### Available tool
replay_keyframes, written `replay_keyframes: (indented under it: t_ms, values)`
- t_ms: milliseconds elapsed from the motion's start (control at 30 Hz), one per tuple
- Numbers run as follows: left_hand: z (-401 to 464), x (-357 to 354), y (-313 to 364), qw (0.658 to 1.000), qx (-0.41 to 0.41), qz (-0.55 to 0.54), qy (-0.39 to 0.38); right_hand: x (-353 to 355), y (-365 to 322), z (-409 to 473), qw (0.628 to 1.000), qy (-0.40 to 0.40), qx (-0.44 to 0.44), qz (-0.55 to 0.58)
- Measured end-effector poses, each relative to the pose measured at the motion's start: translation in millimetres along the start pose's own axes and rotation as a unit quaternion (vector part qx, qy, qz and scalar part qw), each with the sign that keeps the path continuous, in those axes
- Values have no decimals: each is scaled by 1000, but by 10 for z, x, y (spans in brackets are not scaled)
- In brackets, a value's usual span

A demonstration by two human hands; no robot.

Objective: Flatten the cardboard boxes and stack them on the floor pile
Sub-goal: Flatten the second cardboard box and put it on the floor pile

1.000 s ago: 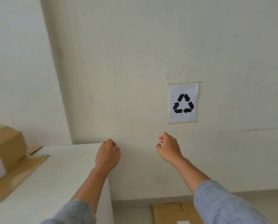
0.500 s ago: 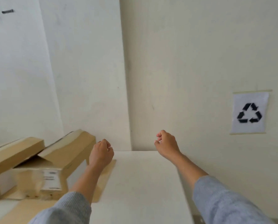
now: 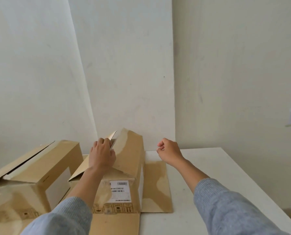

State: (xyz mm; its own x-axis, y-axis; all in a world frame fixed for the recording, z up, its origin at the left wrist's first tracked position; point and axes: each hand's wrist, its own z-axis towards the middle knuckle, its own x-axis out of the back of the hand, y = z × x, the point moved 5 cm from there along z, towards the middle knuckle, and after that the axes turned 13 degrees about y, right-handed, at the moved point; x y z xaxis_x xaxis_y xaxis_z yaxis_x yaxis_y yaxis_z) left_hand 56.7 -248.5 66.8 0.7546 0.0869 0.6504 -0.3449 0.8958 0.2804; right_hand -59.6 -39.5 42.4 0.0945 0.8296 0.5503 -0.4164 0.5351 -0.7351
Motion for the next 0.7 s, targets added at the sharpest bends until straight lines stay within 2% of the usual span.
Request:
replay_keyframes:
  t_ms: [133, 467, 567, 700]
  values:
    - [-93, -82, -222, 997, -66, -23, -37, -372, -204, 5, 1000, -26, 7, 3]
    - [-221, 28, -587, 985, -96, -90, -112, -967, -480, -135, 987, -154, 51, 12]
    - [-146, 89, -695, 989, -77, -62, -109, -1034, -558, -151, 983, -167, 73, 1]
    - [-17, 165, -829, 992, -37, -89, -77, -1103, -715, -142, 989, -140, 53, -3]
